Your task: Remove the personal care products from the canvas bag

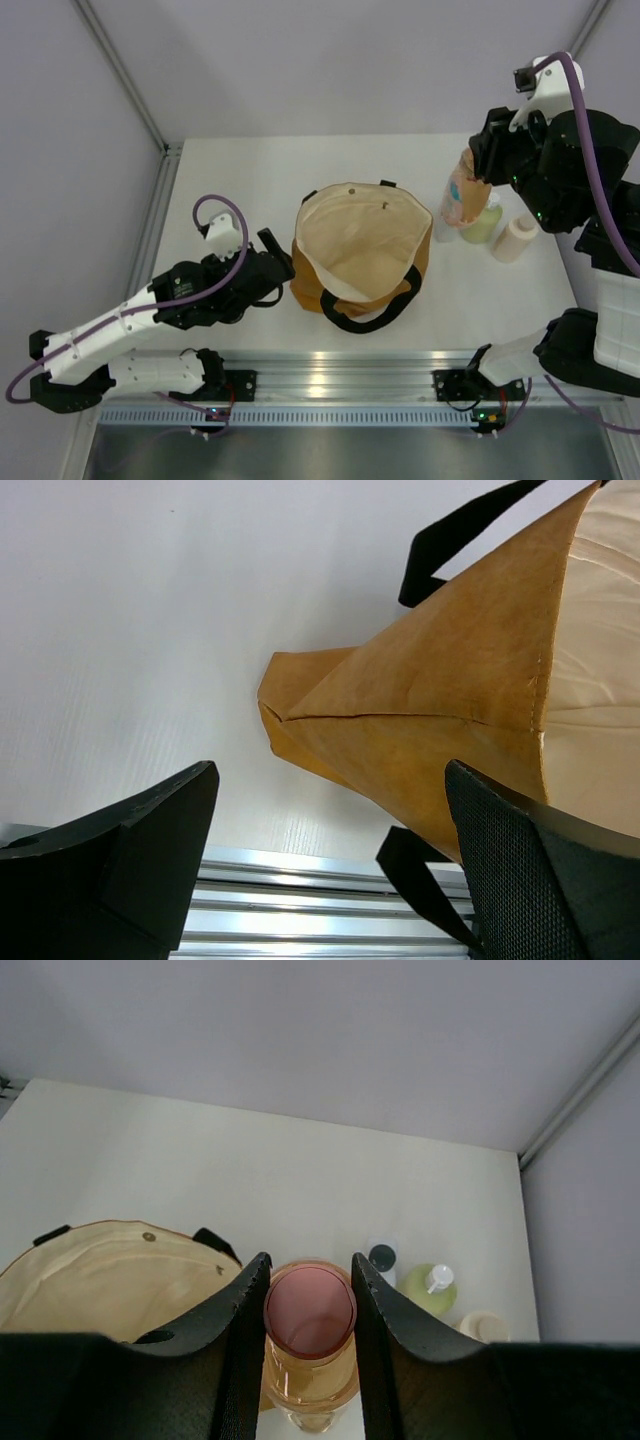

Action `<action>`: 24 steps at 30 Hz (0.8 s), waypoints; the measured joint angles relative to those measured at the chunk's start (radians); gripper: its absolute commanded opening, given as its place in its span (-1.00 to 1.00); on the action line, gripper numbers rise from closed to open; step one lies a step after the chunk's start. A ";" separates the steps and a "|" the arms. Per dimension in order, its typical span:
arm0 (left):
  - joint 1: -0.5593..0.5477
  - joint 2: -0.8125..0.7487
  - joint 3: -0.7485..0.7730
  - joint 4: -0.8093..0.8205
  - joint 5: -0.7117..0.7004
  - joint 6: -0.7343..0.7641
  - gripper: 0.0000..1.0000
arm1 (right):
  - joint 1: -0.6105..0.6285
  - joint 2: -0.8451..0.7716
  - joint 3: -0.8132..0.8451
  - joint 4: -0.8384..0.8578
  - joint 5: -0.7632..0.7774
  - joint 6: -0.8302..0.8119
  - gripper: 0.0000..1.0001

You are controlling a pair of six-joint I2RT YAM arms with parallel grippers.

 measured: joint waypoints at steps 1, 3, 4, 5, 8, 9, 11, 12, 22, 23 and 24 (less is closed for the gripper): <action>0.000 0.000 -0.003 -0.003 0.000 0.000 0.98 | -0.004 -0.008 -0.011 0.003 0.022 -0.005 -1.00; 0.000 0.001 -0.003 -0.005 0.000 0.000 0.98 | -0.010 -0.042 -0.074 0.023 0.057 -0.011 -1.00; 0.000 0.002 -0.003 -0.005 -0.001 0.000 0.98 | -0.015 -0.061 -0.108 0.026 0.067 -0.011 -1.00; 0.000 0.002 -0.003 -0.005 -0.001 0.000 0.98 | -0.026 -0.085 -0.159 0.035 0.075 -0.010 -1.00; 0.000 0.002 -0.003 -0.007 -0.005 0.000 0.98 | -0.105 -0.175 -0.366 0.096 0.063 0.002 -1.00; 0.000 0.002 -0.003 -0.010 -0.008 0.000 0.98 | -0.150 -0.212 -0.454 0.132 0.042 0.011 -1.00; 0.000 0.002 -0.002 -0.015 -0.014 0.001 0.98 | -0.267 -0.272 -0.615 0.180 -0.024 0.027 -1.00; 0.000 0.002 -0.001 -0.018 -0.016 0.001 0.98 | -0.304 -0.293 -0.675 0.201 -0.044 0.032 -1.00; 0.000 0.002 -0.003 -0.025 -0.038 0.000 0.98 | -0.603 -0.445 -1.209 0.498 -0.274 0.068 -1.00; 0.000 0.002 -0.008 -0.025 -0.039 -0.002 0.98 | -0.626 -0.465 -1.263 0.539 -0.294 0.069 -1.00; 0.000 0.002 -0.015 -0.026 -0.038 -0.004 0.98 | -0.645 -0.483 -1.307 0.565 -0.313 0.069 -1.00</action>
